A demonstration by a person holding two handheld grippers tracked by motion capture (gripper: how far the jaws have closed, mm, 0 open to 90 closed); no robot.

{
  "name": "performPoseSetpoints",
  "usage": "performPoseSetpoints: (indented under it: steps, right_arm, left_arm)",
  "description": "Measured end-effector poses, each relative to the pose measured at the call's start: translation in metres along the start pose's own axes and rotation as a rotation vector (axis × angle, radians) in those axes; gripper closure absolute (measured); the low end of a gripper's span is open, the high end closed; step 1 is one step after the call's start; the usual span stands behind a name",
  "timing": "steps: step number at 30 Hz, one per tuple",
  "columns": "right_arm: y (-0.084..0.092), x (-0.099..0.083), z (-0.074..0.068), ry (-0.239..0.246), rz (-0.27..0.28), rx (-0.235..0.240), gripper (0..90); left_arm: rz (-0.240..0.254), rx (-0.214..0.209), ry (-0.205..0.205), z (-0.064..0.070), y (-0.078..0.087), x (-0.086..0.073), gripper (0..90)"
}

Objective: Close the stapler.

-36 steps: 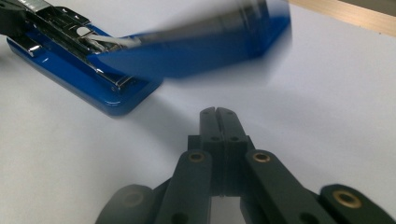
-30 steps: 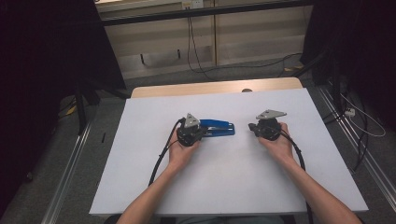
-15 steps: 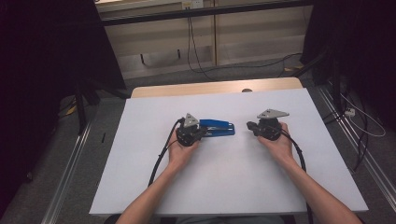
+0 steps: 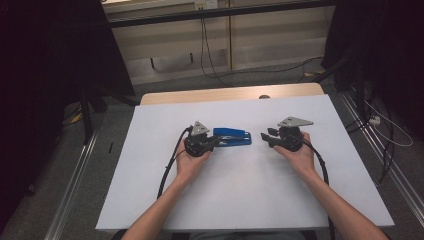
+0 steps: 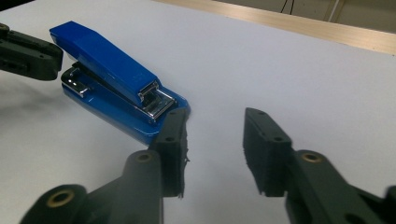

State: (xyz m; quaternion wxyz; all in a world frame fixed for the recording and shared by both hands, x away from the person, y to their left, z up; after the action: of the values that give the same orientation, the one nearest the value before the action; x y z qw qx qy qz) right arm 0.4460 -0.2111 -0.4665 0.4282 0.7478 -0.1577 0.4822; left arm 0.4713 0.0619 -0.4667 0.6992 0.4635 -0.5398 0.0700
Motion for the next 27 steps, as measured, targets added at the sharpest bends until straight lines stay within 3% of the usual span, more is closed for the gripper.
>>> performPoseSetpoints:
  steps: [6,9,11,19,24,27]
  right_arm:
    - [0.001,0.001,0.001,-0.012,0.009,-0.023,37.7]
    - [0.001,0.001,0.001,-0.019,0.005,-0.043,25.5]
    - [0.002,0.000,0.000,-0.026,0.002,-0.041,18.2]
    - [0.005,0.004,-0.003,-0.032,0.038,-0.040,6.2]
    - [0.006,0.006,-0.007,-0.013,0.060,-0.059,4.2]
    - [0.009,0.007,-0.009,-0.030,0.070,-0.068,4.0]
  left_arm:
    - [0.010,-0.008,0.034,-0.002,0.007,0.000,67.4]
    - [0.028,0.036,0.039,-0.003,0.009,0.001,50.7]
    - [0.032,0.046,0.042,-0.005,0.010,0.001,45.9]
    - [0.049,0.095,0.046,-0.009,0.015,0.002,15.2]
    - [0.090,0.095,0.047,-0.006,0.021,0.009,5.0]
    - [0.086,0.089,0.027,-0.006,0.026,0.009,3.8]
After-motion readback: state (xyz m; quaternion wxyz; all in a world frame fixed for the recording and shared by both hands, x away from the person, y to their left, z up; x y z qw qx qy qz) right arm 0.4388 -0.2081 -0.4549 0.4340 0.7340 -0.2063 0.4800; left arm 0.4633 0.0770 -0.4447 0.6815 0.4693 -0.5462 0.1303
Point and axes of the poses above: each handheld gripper's, and its own axes: y roughly backward along the jaws, x roughly out of its top, z roughly to its right, the point moved 4 cm from there along -y, roughly forward along the jaws, and after that the axes turned 8 degrees about x, right-handed, at the moved point
